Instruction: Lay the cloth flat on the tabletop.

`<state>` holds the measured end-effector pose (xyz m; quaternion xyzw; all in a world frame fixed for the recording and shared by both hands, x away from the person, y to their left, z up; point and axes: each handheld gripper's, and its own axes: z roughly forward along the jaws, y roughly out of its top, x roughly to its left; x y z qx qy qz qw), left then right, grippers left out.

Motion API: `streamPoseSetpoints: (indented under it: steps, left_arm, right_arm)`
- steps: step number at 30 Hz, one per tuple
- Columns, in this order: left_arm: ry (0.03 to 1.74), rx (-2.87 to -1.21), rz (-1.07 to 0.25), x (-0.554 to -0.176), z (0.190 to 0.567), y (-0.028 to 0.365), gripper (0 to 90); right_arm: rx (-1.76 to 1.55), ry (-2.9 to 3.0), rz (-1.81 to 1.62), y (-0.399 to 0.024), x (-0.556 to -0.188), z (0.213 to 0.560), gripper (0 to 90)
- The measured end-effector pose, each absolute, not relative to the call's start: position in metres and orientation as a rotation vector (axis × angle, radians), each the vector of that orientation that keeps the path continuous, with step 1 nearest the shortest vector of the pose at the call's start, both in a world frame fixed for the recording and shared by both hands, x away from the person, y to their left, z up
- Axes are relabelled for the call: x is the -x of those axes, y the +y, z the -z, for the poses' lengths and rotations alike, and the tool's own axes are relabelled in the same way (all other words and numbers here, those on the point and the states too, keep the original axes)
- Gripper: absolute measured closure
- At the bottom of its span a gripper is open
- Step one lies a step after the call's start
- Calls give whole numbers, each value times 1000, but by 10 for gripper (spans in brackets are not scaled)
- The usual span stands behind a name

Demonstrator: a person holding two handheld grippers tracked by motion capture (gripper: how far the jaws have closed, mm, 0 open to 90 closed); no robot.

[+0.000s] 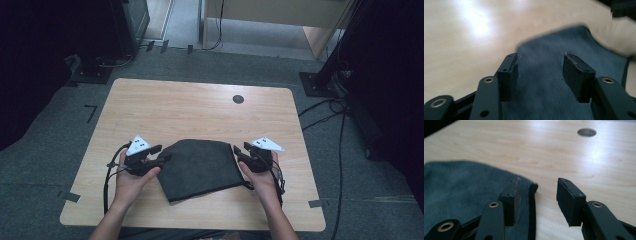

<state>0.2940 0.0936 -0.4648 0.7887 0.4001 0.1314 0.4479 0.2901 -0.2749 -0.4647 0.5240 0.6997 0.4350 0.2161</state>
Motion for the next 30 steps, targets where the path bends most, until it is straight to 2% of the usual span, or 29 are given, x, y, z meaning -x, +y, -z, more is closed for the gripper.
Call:
streamPoseSetpoints:
  steps: [2,7,10,14,18,19,22,24,27,30]
  left_arm:
    - [1045,-1989,-336,-281,479,93,448]
    - [1028,-2041,-359,-257,488,99,432]
    - [1026,-2035,-307,-242,495,102,431]
    - [922,-2086,-348,-223,494,97,432]
    - [855,-2141,-326,-210,500,96,415]
    - [832,-2162,-328,-208,501,93,407]
    - [780,-2198,-314,-206,503,84,292]
    - [775,-2244,-337,-205,507,79,278]
    - [773,-2284,-376,-205,512,79,323]
    - [808,-2261,-363,-207,511,82,464]
  right_arm:
    - [-1465,1993,-1189,-275,-279,470,535]
    - [-1459,2058,-1141,-285,-255,480,546]
    - [-1470,2099,-1128,-293,-240,488,557]
    - [-1476,2145,-1083,-296,-229,500,562]
    - [-1464,2168,-1044,-296,-221,509,574]
    - [-1459,2173,-1026,-296,-220,511,577]
    - [-1463,2178,-1041,-292,-221,511,595]
    - [-1449,2185,-1041,-291,-221,512,600]
    - [-1430,2201,-1018,-287,-219,513,624]
    - [-1427,2205,-1024,-287,-219,514,685]
